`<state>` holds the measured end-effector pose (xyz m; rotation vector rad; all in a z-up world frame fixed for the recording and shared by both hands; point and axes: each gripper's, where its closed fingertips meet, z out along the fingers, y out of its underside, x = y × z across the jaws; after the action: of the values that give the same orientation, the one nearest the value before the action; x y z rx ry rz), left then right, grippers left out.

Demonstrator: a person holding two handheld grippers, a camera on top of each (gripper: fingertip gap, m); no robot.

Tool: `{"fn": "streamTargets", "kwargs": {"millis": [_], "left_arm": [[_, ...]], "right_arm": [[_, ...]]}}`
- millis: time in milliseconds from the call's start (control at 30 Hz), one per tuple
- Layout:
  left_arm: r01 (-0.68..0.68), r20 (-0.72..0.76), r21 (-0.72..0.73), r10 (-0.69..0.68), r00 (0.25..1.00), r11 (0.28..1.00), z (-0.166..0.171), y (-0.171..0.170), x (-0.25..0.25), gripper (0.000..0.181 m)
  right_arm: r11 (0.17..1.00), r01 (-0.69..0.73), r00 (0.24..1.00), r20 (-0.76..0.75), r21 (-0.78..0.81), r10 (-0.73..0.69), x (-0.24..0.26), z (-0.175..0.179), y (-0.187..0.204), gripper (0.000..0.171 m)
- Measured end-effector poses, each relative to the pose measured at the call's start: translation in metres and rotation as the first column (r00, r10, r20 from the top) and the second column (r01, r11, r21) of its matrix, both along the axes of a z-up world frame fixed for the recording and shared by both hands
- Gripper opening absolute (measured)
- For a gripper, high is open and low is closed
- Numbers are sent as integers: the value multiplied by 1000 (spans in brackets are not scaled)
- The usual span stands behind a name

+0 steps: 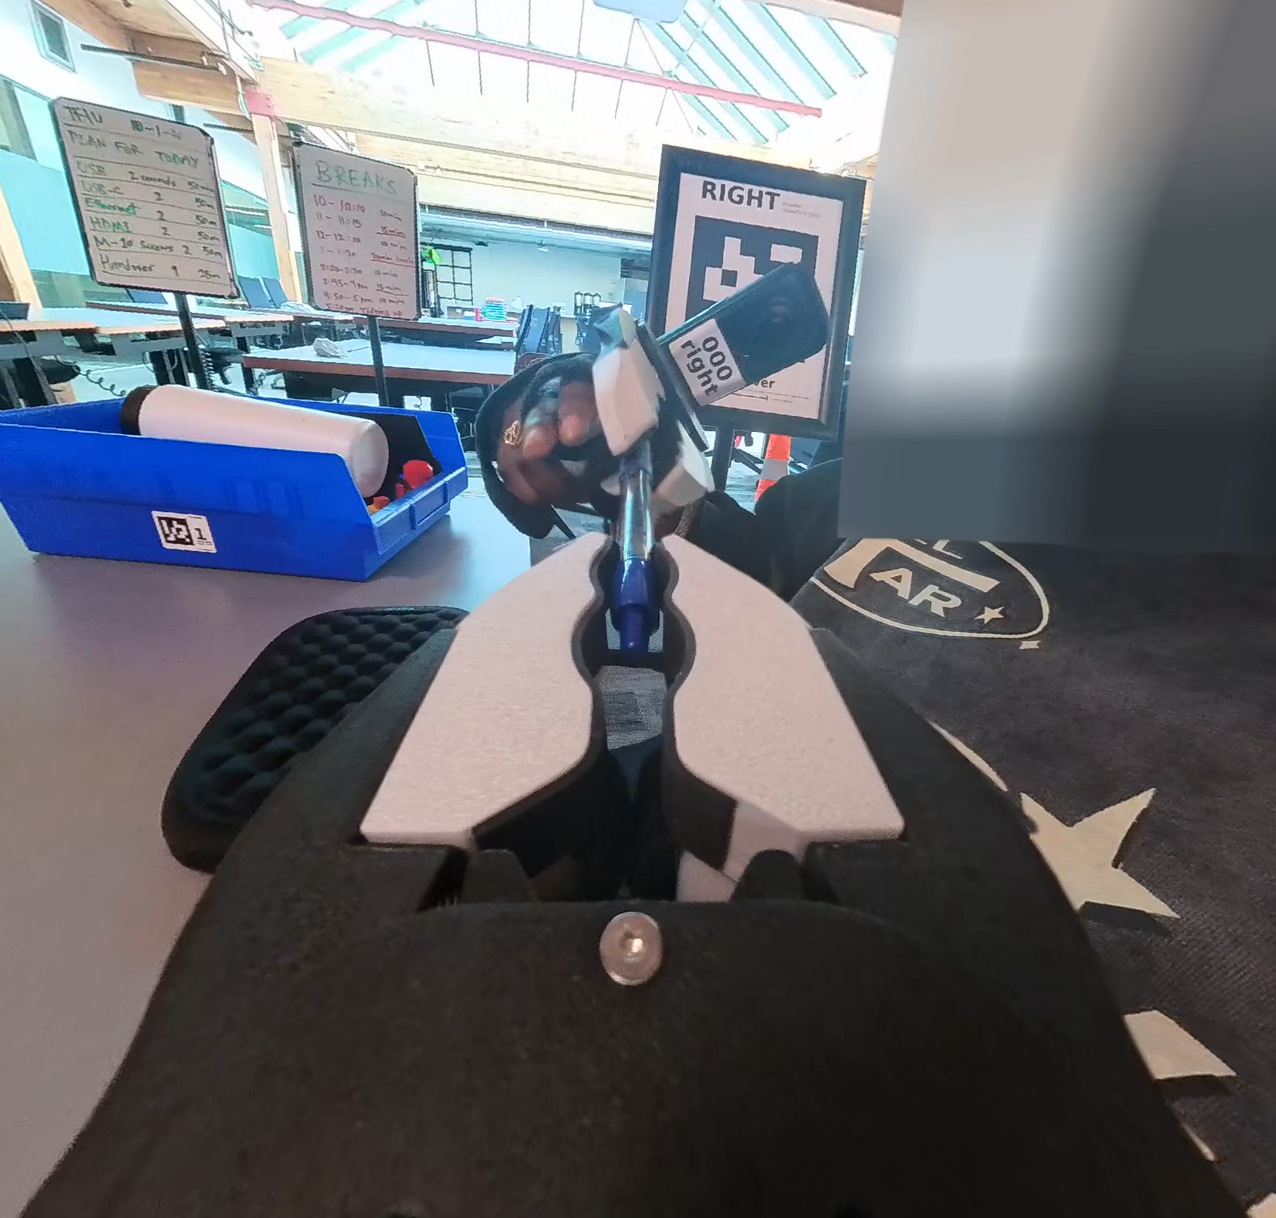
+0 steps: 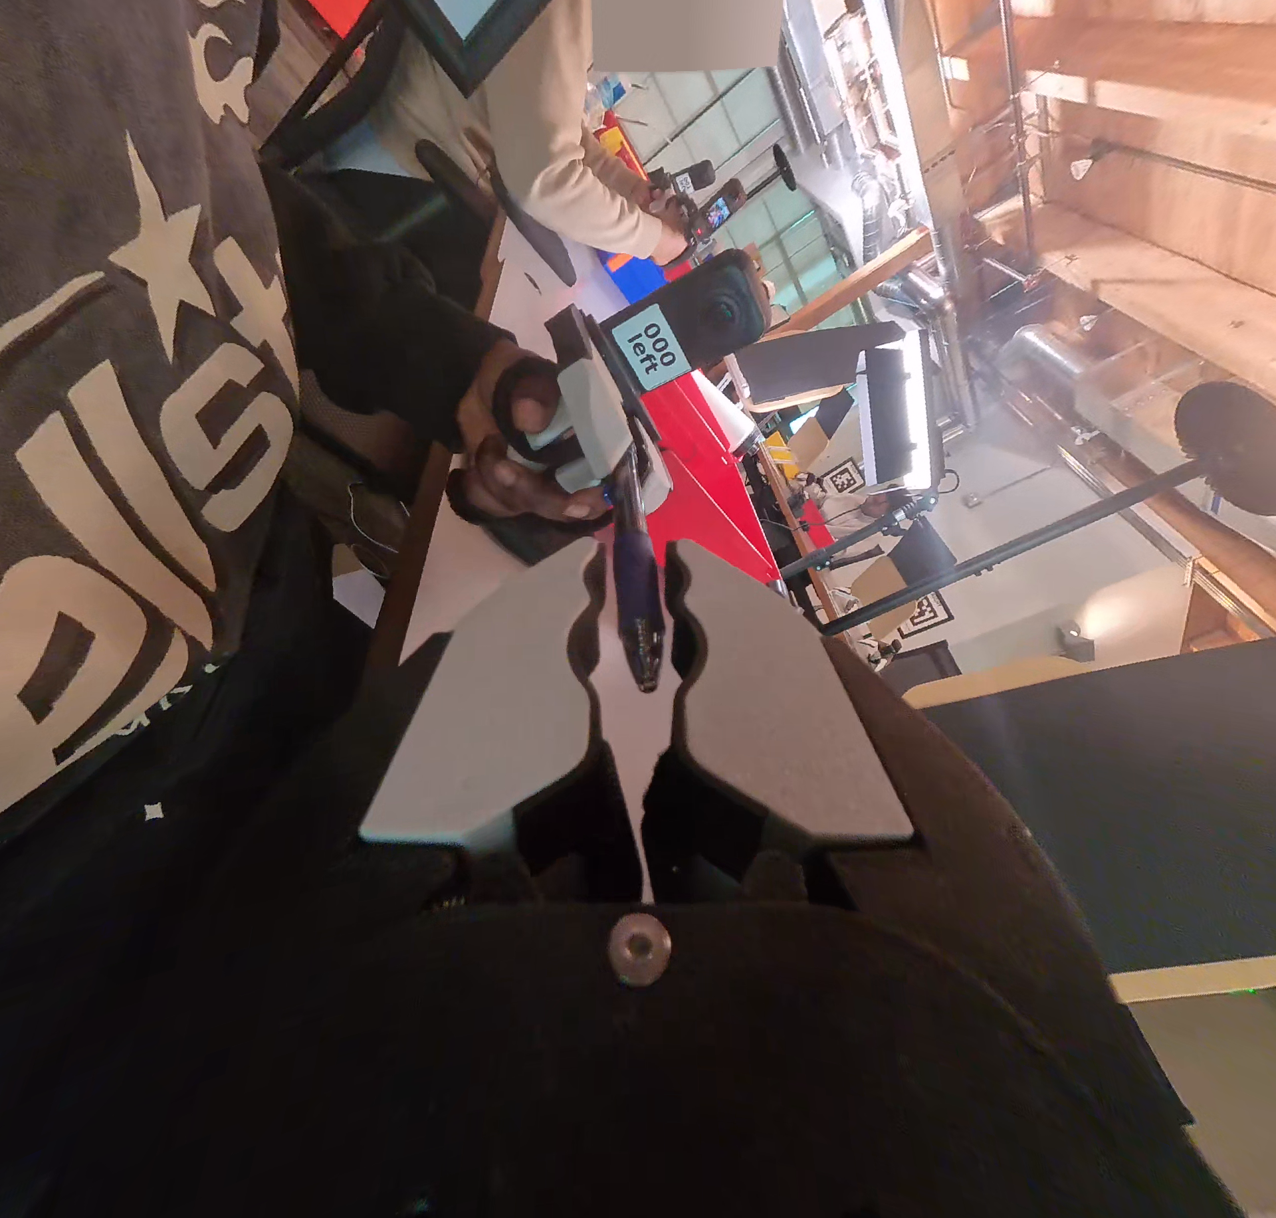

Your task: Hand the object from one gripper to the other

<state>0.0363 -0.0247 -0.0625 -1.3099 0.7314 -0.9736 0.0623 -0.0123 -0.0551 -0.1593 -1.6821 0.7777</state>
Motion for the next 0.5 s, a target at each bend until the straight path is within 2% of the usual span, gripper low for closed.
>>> {"fn": "streamTargets", "kwargs": {"millis": [167,233,300,333,433,500], "left_arm": [[11,-1,2,-11,1000,1000,-1,-1,0,10],[-3,-17,65,4,1000,998,1,-3,0,12],[-31,-32,167,37,999,985,6,-7,0,34],[-69,-58,215,84,995,974,6,-5,-2,39],[-174,-184,361,253,950,916,-1,3,-6,41],[-214,-215,435,331,919,875,0,6,-8,42]], "right_arm": [[1000,-9,1000,23,0,9,0,-2,-1,12],[998,-20,998,59,-62,24,0,-1,-1,12],[981,-16,993,109,-194,37,-3,3,3,12],[963,-9,989,139,-268,48,-4,4,6,12],[866,23,951,277,-500,135,-8,2,12,12],[775,66,907,361,-628,215,-9,-2,15,12]]}}
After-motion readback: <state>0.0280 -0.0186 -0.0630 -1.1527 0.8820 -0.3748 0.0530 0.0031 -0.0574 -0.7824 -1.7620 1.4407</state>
